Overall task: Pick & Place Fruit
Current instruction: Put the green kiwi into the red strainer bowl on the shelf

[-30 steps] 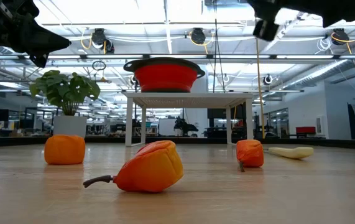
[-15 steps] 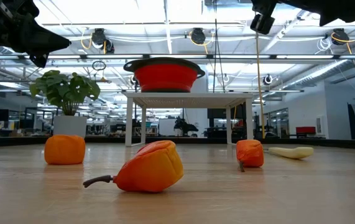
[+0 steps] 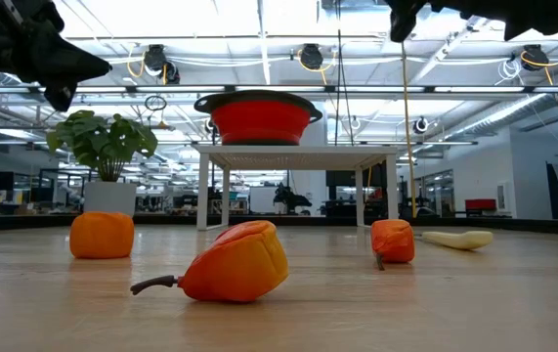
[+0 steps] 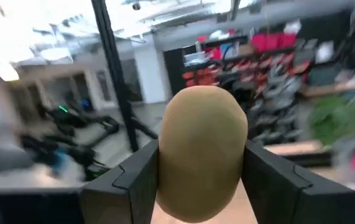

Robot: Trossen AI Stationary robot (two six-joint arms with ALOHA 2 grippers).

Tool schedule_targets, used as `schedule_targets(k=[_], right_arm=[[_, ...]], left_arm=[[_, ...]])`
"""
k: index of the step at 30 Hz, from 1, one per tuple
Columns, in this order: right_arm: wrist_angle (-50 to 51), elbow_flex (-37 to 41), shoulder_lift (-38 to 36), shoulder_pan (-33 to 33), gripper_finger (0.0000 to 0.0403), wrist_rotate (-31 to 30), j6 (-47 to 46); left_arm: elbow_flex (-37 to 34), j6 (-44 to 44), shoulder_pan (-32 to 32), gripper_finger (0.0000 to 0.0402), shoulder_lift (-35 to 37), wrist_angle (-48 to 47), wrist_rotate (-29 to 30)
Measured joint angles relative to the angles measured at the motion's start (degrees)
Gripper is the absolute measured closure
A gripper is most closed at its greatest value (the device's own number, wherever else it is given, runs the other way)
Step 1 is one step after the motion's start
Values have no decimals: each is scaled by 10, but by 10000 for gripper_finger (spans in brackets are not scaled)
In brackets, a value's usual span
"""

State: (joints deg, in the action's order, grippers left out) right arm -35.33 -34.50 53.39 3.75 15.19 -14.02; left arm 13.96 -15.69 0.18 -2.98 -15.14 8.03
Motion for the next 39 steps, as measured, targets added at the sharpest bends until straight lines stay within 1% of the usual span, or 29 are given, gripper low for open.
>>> schedule_targets(k=[2,7,13,19,28,34,39], right_arm=[[0,0,0,0,208,-11,66],[0,0,0,0,206,-43,179],[0,0,0,0,210,-51,254],[0,0,0,0,206,-51,254],[18,0,0,0,205,-49,252],[19,0,0,0,207,-49,249],[19,0,0,0,205,-49,208]], left_arm=[[0,-14,0,380,0,0,0],[0,-43,0,380,0,0,0],[0,-80,0,380,0,0,0],[0,-114,0,380,0,4,0],[0,-194,0,380,0,4,0],[0,-198,0,380,0,4,0],[0,-209,0,380,0,4,0]])
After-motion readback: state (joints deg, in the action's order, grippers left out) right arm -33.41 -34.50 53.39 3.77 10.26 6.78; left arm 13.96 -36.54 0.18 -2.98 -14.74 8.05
